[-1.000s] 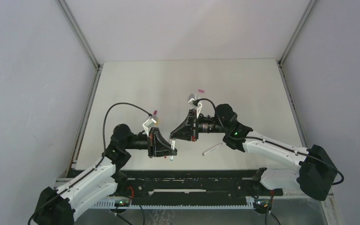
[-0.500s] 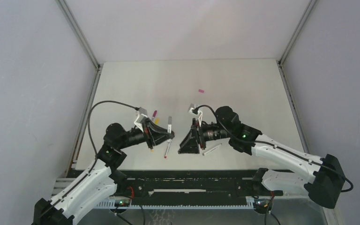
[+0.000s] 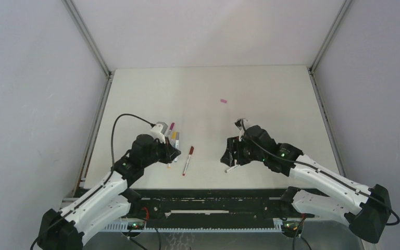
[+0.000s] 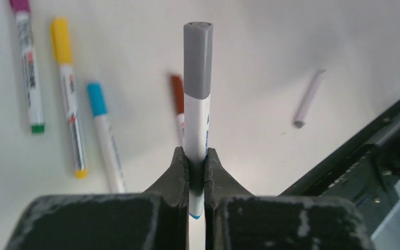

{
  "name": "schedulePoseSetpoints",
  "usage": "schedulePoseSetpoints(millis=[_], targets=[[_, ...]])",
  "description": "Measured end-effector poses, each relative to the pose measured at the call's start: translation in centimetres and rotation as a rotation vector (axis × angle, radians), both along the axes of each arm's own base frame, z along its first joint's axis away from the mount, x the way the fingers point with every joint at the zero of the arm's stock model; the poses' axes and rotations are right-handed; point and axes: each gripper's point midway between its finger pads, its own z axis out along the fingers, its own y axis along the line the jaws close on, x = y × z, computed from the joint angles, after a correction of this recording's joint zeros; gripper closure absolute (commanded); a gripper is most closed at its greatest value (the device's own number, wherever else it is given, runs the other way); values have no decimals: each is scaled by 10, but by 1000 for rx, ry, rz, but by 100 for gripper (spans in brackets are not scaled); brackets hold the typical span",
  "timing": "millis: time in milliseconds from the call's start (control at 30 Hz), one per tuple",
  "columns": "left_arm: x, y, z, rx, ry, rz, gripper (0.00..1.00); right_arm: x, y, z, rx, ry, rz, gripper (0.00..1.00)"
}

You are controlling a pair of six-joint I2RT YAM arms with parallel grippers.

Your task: Insert the pens into the pen caps

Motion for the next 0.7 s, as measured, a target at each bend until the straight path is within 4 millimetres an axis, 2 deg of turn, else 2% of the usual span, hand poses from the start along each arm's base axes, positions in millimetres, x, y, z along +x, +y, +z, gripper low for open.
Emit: schedulePoseSetpoints(millis=[133, 367, 533, 700], targets=[[-7, 11, -40, 97, 148, 37, 94, -6, -28, -45, -175, 46, -140, 38], [-12, 13, -68, 153, 250, 36, 87, -4, -59, -92, -321, 89, -331, 39], [-15, 14, -88, 193, 317, 33, 80, -1, -66, -105, -356, 101, -385, 41], [-17, 14, -99, 214, 354, 30, 59, 5, -63, -106, -352, 92, -405, 40]])
